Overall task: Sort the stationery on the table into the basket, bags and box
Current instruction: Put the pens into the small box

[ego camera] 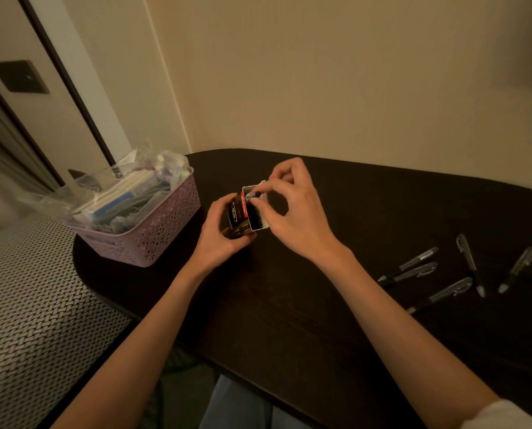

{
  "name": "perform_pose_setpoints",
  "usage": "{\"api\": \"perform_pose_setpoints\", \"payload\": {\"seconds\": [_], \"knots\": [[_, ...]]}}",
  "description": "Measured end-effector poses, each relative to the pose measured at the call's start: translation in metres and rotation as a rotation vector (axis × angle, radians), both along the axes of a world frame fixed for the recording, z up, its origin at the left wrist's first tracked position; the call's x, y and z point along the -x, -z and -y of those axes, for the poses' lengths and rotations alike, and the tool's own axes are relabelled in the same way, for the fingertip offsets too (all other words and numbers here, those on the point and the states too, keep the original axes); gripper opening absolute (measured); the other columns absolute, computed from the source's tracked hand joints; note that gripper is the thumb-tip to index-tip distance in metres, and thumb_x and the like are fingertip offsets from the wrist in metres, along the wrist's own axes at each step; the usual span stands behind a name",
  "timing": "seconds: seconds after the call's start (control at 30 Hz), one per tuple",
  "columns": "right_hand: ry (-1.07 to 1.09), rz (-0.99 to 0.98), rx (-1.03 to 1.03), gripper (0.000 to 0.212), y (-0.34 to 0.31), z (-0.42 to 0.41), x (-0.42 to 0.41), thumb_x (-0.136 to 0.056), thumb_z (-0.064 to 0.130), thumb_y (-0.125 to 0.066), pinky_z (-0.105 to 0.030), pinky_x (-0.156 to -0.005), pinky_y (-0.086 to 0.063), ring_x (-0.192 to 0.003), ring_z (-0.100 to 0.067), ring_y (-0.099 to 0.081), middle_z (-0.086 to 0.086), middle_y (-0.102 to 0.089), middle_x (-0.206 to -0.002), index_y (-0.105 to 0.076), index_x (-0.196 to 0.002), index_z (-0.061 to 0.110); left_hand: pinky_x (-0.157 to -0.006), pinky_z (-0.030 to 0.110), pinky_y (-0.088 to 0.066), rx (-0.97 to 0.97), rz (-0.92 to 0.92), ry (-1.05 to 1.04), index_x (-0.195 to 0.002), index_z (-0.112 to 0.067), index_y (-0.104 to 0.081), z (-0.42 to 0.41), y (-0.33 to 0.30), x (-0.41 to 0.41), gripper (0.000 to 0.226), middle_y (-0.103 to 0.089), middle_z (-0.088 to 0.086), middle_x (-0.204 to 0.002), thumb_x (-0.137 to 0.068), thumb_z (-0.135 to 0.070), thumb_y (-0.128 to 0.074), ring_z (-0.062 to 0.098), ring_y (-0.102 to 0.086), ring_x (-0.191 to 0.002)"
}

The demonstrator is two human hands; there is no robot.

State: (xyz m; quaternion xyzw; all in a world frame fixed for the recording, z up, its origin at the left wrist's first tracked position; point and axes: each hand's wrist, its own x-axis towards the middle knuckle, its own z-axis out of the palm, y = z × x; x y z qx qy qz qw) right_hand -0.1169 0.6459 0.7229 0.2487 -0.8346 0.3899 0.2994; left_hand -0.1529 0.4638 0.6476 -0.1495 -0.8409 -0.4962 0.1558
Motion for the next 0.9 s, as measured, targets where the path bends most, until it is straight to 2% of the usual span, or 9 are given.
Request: {"api": "perform_pose_setpoints", "payload": {"seconds": [0.1,0.27,0.4,0.6,0.73,0.9], "knots": [[0.036,0.004,-0.050,0.020,0.002,-0.001,0.001,-0.085,0.027,-0.068,-0.010,-0.076,-0.037,-0.096,-0.006,-0.038,-0.002,-0.042,-0.116,-0.072,-0.102,0.016,-0.104,0.037,-0.044,-0.002,0.009,0.011,-0.136,-0.025,-0.042,-0.001,0.000,0.000,0.078,-0.045,-0.004,-0.135,-0.069,-0.023,-0.081,0.008,-0.045,-0.125],[0.064,-0.047,-0.105,0.020,0.000,-0.003,0.000,-0.085,0.028,-0.067,-0.020,-0.075,-0.046,-0.094,-0.008,-0.042,-0.004,-0.045,-0.120,-0.072,-0.101,0.016,-0.106,0.041,-0.043,0.024,-0.001,0.003,-0.138,-0.024,-0.040,-0.001,0.000,0.001,0.079,-0.044,-0.003,-0.136,-0.070,-0.023,-0.081,0.010,-0.045,-0.126],[0.053,-0.088,0.002,0.019,0.000,-0.006,0.003,-0.085,0.025,-0.068,-0.012,-0.075,-0.039,-0.092,-0.007,-0.043,-0.004,-0.049,-0.117,-0.074,-0.099,0.014,-0.104,0.048,-0.045,-0.003,0.021,0.019,-0.136,-0.028,-0.042,-0.001,-0.001,0.000,0.078,-0.044,-0.006,-0.135,-0.068,-0.027,-0.080,0.009,-0.044,-0.127],[0.084,-0.043,-0.014,0.020,0.005,-0.004,0.005,-0.082,0.026,-0.072,-0.011,-0.071,-0.039,-0.088,-0.006,-0.042,-0.002,-0.050,-0.116,-0.076,-0.096,0.012,-0.105,0.048,-0.044,-0.023,0.026,0.019,-0.137,-0.025,-0.042,0.000,-0.001,0.001,0.078,-0.043,-0.005,-0.137,-0.069,-0.024,-0.079,0.010,-0.043,-0.128],[0.076,-0.020,-0.021,0.021,0.008,-0.001,0.004,-0.082,0.028,-0.072,-0.014,-0.070,-0.042,-0.089,-0.006,-0.042,-0.002,-0.050,-0.115,-0.076,-0.094,0.011,-0.104,0.040,-0.044,-0.020,0.009,0.023,-0.137,-0.024,-0.042,-0.001,0.001,0.001,0.077,-0.043,-0.005,-0.136,-0.071,-0.018,-0.081,0.008,-0.044,-0.127],[0.029,0.066,-0.133,0.024,0.011,0.000,0.005,-0.089,0.030,-0.063,-0.019,-0.077,-0.041,-0.102,-0.004,-0.037,-0.003,-0.042,-0.125,-0.074,-0.105,0.015,-0.094,0.014,-0.041,0.007,-0.020,0.025,-0.136,-0.024,-0.043,-0.002,0.002,0.002,0.076,-0.044,-0.005,-0.132,-0.072,-0.013,-0.082,0.003,-0.045,-0.123]]}}
